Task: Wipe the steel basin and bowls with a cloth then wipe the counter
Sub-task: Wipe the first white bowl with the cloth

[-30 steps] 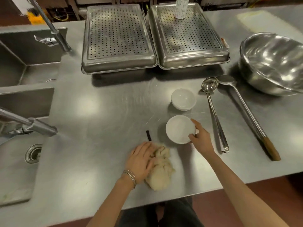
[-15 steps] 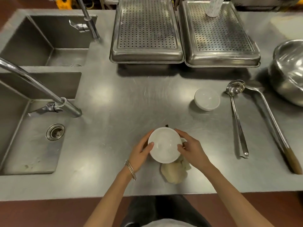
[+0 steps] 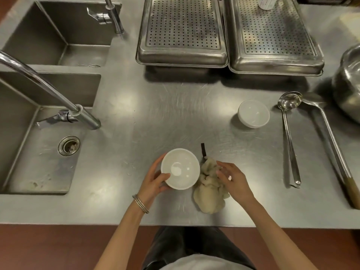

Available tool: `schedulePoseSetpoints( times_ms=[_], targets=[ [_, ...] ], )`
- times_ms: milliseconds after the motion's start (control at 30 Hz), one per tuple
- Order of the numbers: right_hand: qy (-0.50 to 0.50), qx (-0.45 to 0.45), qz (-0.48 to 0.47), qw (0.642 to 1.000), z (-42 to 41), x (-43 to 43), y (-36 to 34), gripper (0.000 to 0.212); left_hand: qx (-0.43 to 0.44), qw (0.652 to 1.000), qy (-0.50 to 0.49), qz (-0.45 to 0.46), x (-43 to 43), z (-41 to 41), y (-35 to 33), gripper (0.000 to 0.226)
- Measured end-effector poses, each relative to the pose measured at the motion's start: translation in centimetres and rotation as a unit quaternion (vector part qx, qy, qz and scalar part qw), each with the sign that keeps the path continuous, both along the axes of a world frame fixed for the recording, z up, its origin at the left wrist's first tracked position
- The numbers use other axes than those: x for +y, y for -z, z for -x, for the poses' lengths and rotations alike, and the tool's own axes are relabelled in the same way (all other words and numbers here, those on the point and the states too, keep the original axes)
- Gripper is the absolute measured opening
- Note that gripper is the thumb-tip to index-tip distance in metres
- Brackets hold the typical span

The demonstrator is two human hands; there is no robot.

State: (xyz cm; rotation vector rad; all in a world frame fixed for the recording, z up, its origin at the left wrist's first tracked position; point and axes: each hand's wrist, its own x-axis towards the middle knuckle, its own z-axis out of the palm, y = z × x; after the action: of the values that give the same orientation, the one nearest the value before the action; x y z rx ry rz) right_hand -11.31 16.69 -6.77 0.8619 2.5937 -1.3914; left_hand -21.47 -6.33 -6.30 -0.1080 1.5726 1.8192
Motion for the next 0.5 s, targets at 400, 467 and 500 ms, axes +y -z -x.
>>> schedulePoseSetpoints(
  times_ms=[400, 467, 500],
  targets=[
    [0.016, -0.035, -0.044, 0.998, -1.0, 2.6, -0.3, 0.012, -0.004, 0.999, -0.036, 0.012, -1.1, -1.6, 0.4, 0.056],
    [-0.022, -0.005, -0.079, 0.997, -1.2, 3.0, -0.9, 0.013, 0.002, 1.0, -0.029, 0.01, -0.8, -1.6, 0.3, 0.064],
    [-0.029, 0.016, -0.07, 0.997, -1.3, 3.0, -1.5, 0.017, 0.005, 1.0, -0.025, 0.01, -0.8, -1.6, 0.2, 0.067]
  ],
)
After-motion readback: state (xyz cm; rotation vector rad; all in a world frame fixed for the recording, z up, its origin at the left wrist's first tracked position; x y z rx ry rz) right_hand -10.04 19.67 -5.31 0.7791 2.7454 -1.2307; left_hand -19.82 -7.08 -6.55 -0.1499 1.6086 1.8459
